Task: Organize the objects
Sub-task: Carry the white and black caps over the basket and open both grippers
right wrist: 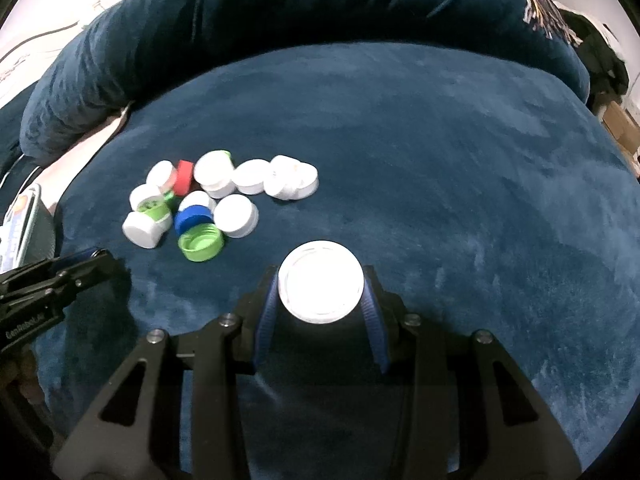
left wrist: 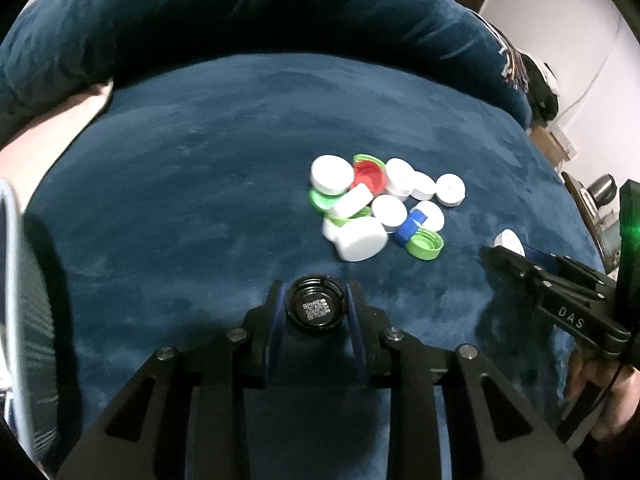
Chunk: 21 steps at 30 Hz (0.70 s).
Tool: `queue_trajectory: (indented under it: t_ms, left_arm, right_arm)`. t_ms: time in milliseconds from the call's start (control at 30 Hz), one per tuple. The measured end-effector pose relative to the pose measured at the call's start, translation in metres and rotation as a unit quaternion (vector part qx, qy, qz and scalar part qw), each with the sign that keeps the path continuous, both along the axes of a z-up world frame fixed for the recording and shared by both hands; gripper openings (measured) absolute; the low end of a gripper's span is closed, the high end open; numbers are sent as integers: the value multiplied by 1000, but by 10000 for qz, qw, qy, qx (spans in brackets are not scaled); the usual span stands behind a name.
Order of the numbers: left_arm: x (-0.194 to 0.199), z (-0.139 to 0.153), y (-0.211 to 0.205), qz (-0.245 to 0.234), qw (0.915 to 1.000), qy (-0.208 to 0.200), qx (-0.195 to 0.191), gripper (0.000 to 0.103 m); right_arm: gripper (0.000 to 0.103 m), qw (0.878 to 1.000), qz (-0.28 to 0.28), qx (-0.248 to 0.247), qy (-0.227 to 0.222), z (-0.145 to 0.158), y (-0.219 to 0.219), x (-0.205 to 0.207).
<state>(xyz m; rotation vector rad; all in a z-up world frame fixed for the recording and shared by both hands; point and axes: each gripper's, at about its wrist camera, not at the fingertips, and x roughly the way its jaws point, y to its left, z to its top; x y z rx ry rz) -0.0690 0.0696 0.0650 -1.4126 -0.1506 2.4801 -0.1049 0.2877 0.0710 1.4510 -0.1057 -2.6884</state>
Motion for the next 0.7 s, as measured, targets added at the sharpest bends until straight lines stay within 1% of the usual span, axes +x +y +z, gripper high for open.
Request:
queue_trajectory:
  t_ms: [200,400,600,700]
  left_arm:
    - [9,11,-19,130,9996,84,-215,30]
    - [20,23,-46,302,9990,188,-278,30]
    - [31,39,-75,527,9978,355,-185,30]
    - [38,49,-94,687,9967,425,-76,30]
  right_arm:
    - [41,9997,207,15,104,10,-19,4]
    - [41,9990,420,-133,104,14,-43,6]
    - [41,9974,695,-174,109,16,-72,10]
    - [41,9961,837,-233,139,21,-89,14]
